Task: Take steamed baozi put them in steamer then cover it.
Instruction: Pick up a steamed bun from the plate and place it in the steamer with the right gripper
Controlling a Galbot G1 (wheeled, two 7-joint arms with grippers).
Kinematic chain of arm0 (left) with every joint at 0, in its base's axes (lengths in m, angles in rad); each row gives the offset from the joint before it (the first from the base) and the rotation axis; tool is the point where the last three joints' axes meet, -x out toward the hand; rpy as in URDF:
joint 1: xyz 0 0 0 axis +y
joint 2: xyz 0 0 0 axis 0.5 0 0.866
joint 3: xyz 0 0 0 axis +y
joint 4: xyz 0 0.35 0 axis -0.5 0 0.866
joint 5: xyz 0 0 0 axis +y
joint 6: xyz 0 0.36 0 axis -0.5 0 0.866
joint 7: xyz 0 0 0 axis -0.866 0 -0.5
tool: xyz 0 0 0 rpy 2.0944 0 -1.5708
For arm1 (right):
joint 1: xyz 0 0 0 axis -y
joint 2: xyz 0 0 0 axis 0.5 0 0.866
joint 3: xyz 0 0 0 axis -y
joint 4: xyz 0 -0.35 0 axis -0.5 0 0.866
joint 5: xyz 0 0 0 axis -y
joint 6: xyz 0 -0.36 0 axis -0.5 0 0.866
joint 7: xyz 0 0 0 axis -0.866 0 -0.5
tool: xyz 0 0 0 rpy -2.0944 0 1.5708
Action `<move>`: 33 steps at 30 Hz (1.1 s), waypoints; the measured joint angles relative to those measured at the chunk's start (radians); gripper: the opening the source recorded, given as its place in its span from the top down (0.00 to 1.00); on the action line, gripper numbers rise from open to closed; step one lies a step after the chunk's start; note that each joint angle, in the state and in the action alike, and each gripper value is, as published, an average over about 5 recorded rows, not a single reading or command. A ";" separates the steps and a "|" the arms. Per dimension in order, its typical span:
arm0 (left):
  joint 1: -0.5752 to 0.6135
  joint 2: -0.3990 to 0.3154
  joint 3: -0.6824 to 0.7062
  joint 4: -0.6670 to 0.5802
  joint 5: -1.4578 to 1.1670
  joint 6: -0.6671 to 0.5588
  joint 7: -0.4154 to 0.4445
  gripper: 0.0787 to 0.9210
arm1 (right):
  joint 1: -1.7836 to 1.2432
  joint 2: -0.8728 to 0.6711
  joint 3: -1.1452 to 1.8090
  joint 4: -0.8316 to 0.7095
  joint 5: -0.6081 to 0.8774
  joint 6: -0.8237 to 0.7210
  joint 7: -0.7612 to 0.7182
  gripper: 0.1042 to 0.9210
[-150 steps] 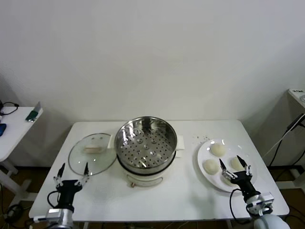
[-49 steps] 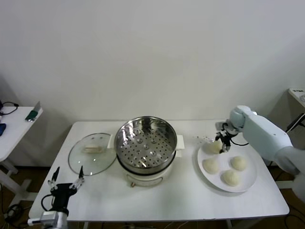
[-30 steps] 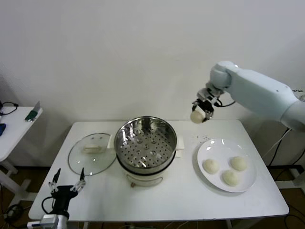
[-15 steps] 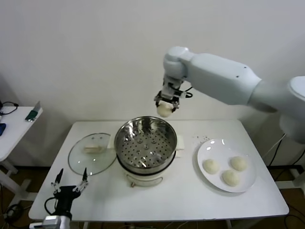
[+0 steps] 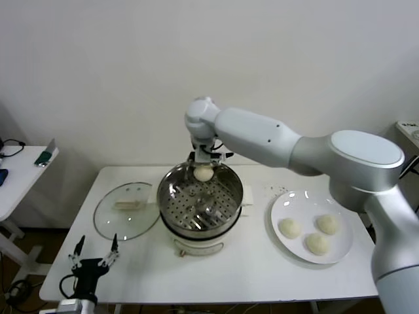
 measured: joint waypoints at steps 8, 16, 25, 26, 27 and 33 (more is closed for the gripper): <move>0.000 0.000 0.001 0.011 -0.014 0.001 -0.001 0.12 | -0.057 0.026 0.009 -0.047 -0.064 0.027 0.011 0.23; 0.002 -0.001 0.000 0.020 -0.031 0.006 -0.002 0.12 | -0.086 0.043 0.019 -0.064 -0.092 0.040 0.025 0.12; 0.003 -0.001 0.003 0.019 -0.045 0.016 -0.005 0.12 | -0.073 0.020 0.030 -0.038 -0.081 0.047 0.018 0.12; 0.002 -0.001 0.003 0.018 -0.046 0.017 -0.005 0.12 | -0.066 0.012 0.029 -0.029 -0.071 0.045 0.015 0.12; 0.002 0.000 0.003 0.017 -0.046 0.018 -0.005 0.12 | -0.057 0.004 0.027 -0.018 -0.059 0.041 0.012 0.12; 0.006 0.006 0.005 0.007 -0.048 0.023 -0.006 0.12 | 0.026 -0.070 -0.001 0.058 0.064 0.004 -0.004 0.12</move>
